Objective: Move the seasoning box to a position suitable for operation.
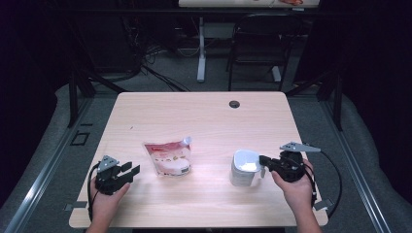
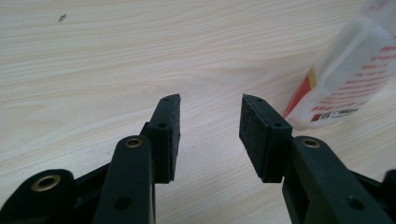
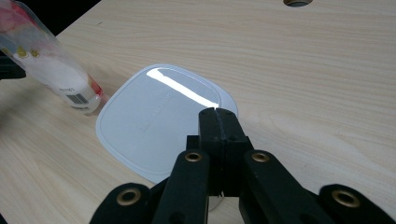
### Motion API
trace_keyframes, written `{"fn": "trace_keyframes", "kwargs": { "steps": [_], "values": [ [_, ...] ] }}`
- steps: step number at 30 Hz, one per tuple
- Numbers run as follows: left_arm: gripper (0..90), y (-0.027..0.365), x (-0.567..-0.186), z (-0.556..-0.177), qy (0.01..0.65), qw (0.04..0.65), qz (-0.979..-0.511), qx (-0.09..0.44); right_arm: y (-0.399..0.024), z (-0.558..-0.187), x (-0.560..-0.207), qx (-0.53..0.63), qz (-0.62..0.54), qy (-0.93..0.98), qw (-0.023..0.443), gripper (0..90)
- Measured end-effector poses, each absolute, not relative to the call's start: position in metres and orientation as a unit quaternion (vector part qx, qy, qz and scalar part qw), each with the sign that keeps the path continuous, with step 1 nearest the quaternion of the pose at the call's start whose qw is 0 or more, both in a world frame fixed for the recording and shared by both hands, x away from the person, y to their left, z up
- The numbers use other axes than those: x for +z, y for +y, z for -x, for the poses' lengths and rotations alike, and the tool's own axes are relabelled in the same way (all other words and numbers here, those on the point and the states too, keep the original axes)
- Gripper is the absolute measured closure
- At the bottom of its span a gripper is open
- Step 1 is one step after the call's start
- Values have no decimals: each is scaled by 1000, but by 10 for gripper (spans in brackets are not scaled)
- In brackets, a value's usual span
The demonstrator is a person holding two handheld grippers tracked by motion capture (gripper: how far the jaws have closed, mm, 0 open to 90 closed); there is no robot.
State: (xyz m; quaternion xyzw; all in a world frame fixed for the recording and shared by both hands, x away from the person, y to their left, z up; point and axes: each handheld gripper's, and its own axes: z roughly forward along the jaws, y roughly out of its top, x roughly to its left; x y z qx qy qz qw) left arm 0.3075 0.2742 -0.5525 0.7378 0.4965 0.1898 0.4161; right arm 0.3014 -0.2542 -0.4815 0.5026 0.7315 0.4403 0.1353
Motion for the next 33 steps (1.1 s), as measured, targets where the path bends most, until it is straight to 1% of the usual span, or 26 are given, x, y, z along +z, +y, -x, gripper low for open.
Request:
{"fn": "trace_keyframes", "kwargs": {
  "steps": [3,8,14,22,33],
  "values": [
    [584,274,-552,-308,496,416,-738,190,-253,-300,-482,440,-502,731,142,900],
    [583,274,-552,-307,496,416,-738,190,-257,-299,-484,451,-507,723,131,900],
    [583,274,-553,-308,496,415,-739,190,-259,-298,-485,454,-513,717,128,900],
    [582,274,-553,-308,501,413,-736,192,-265,-299,-490,475,-523,699,109,900],
    [583,273,-552,-307,497,416,-738,190,-270,-299,-493,479,-531,690,108,900]
  ]
}}
